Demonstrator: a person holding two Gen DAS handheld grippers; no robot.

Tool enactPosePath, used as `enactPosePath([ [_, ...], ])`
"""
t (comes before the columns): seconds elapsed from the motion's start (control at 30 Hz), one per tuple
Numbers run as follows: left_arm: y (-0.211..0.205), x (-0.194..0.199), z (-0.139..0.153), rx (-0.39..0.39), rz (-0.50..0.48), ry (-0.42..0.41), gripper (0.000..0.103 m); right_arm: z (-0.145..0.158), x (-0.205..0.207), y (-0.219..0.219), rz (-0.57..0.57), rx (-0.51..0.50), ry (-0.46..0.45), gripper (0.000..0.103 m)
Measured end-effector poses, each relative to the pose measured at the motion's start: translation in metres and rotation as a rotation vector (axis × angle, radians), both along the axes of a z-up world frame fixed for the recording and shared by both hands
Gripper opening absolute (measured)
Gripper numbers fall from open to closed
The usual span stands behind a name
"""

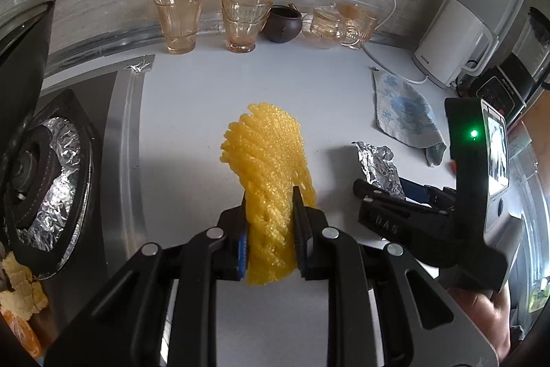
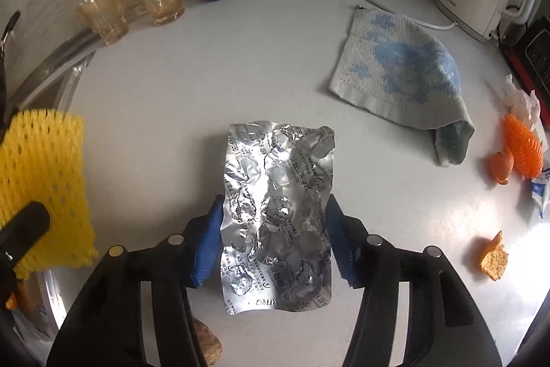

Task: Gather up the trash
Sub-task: 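Carry the foam net and foil pack over the green basket and release both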

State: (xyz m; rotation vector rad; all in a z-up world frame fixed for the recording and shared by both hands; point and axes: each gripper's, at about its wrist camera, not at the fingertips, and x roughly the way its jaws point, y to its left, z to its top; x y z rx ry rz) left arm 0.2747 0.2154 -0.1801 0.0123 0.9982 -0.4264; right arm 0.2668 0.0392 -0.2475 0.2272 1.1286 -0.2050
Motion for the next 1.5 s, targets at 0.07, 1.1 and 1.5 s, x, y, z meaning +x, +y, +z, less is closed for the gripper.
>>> enactPosePath([
  [0.07,0.0,-0.002,0.003,-0.002,0.001,-0.006,0.02,0.004,-0.002,-0.004,-0.003,0.008,-0.014,0.055],
  [1.1,-0.091,-0.267,0.065,-0.084,-0.156,-0.011,0.02,0.128,-0.357,-0.096,0.077,-0.105,-0.216,0.056],
  [1.5,-0.127,-0.363,0.063,-0.057,-0.192,-0.021,0.02,0.122,-0.439,-0.104,0.14,-0.08,-0.228,0.057],
])
